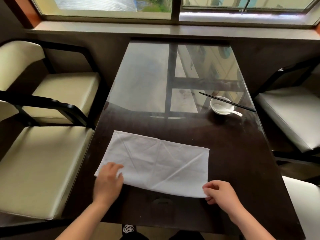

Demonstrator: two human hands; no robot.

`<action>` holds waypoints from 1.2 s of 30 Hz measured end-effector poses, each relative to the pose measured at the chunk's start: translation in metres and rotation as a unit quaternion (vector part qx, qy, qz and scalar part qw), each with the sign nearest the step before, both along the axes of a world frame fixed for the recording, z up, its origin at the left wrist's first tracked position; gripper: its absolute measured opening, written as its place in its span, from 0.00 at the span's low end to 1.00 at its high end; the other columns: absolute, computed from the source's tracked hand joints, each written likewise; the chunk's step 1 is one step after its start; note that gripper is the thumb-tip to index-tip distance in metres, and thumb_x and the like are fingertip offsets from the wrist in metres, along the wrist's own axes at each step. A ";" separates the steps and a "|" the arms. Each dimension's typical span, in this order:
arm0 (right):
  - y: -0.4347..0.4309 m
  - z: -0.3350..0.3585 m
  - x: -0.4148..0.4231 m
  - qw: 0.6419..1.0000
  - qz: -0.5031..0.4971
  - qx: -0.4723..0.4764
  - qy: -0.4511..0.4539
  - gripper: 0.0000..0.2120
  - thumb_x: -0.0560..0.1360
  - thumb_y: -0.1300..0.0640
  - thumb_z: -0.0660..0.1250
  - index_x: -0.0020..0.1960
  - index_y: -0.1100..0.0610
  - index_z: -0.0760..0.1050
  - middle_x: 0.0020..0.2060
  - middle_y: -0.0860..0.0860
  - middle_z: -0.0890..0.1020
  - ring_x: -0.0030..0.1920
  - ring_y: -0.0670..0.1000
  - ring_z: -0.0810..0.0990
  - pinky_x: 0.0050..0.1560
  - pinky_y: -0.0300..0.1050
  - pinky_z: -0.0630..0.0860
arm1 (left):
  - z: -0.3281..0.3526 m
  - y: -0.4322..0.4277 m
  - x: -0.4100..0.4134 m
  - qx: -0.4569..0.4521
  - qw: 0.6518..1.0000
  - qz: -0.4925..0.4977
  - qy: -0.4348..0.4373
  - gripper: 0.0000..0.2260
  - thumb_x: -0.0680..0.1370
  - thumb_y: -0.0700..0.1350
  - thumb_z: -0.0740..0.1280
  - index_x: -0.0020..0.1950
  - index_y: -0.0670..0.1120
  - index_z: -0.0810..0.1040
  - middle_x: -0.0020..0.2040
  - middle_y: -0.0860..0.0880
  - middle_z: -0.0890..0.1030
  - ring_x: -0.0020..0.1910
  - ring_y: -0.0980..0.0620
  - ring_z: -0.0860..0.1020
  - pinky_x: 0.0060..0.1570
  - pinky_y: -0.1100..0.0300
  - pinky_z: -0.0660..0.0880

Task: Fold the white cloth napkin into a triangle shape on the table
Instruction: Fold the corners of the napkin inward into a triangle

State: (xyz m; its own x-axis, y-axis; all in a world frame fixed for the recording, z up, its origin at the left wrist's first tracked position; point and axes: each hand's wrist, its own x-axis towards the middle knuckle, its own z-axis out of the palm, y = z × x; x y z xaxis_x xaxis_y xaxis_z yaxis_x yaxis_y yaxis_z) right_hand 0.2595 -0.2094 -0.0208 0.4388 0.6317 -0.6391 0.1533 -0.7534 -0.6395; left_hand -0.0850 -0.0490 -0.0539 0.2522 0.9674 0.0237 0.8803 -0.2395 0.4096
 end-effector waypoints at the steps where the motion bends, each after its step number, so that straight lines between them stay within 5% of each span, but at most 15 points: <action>1: 0.001 -0.001 0.001 1.000 -0.007 0.000 0.004 0.08 0.77 0.66 0.67 0.45 0.58 0.84 0.42 0.57 0.86 0.41 0.56 0.86 0.40 0.48 0.85 | 0.000 -0.011 0.013 -0.015 0.998 -0.054 -0.007 0.15 0.71 0.36 0.74 0.56 0.44 0.82 0.54 0.45 0.80 0.53 0.42 0.79 0.48 0.49 0.78; 5: 0.001 -0.002 0.004 1.000 0.015 0.001 0.016 0.17 0.76 0.72 0.62 0.50 0.55 0.84 0.50 0.54 0.83 0.43 0.52 0.87 0.43 0.43 0.84 | -0.004 -0.044 0.059 -0.087 0.976 -0.193 -0.047 0.21 0.80 0.48 0.66 0.73 0.52 0.71 0.74 0.53 0.69 0.75 0.53 0.64 0.72 0.61 0.58; 9: 0.003 -0.002 0.008 0.996 0.086 0.020 -0.025 0.17 0.72 0.69 0.72 0.52 0.48 0.83 0.47 0.50 0.85 0.46 0.48 0.86 0.52 0.46 0.84 | -0.009 -0.048 0.071 -0.109 0.965 -0.237 -0.032 0.28 0.79 0.52 0.64 0.78 0.54 0.62 0.78 0.58 0.59 0.78 0.61 0.49 0.74 0.65 0.41; 17: 0.028 0.005 0.012 0.989 0.104 0.060 -0.089 0.02 0.74 0.52 0.75 0.46 0.47 0.83 0.40 0.48 0.83 0.41 0.48 0.82 0.44 0.47 0.82 | -0.024 -0.046 0.077 -0.056 0.968 -0.241 0.028 0.30 0.75 0.63 0.62 0.74 0.53 0.68 0.77 0.53 0.65 0.78 0.53 0.57 0.77 0.53 0.47; 22: 0.036 0.008 0.014 0.953 0.205 0.092 -0.203 0.04 0.75 0.51 0.73 0.49 0.49 0.83 0.45 0.41 0.77 0.45 0.42 0.73 0.42 0.36 0.67 | -0.023 -0.052 0.080 -0.061 0.973 -0.223 0.027 0.31 0.74 0.64 0.62 0.74 0.54 0.67 0.79 0.54 0.59 0.80 0.54 0.50 0.78 0.53 0.42; 28: 0.049 0.011 0.015 0.957 0.197 0.138 -0.164 0.06 0.79 0.51 0.69 0.52 0.52 0.81 0.47 0.44 0.82 0.48 0.44 0.79 0.49 0.41 0.73 | -0.028 -0.064 0.073 -0.047 0.975 -0.217 0.029 0.29 0.77 0.57 0.65 0.76 0.50 0.66 0.79 0.53 0.56 0.80 0.52 0.50 0.77 0.58 0.40; 32: 0.074 0.015 0.015 0.943 0.214 0.178 -0.181 0.04 0.79 0.53 0.68 0.49 0.54 0.79 0.41 0.47 0.82 0.44 0.46 0.79 0.45 0.45 0.75 | -0.029 -0.065 0.071 -0.046 0.976 -0.213 0.008 0.27 0.78 0.55 0.67 0.75 0.49 0.68 0.78 0.52 0.62 0.79 0.54 0.53 0.76 0.58 0.49; 36: 0.108 0.017 0.013 0.938 0.220 0.184 -0.194 0.05 0.79 0.52 0.67 0.52 0.53 0.78 0.41 0.49 0.82 0.43 0.50 0.79 0.44 0.49 0.74 | -0.023 -0.059 0.073 -0.039 0.983 -0.180 -0.015 0.25 0.78 0.55 0.69 0.73 0.48 0.72 0.73 0.50 0.72 0.74 0.51 0.67 0.71 0.58 0.59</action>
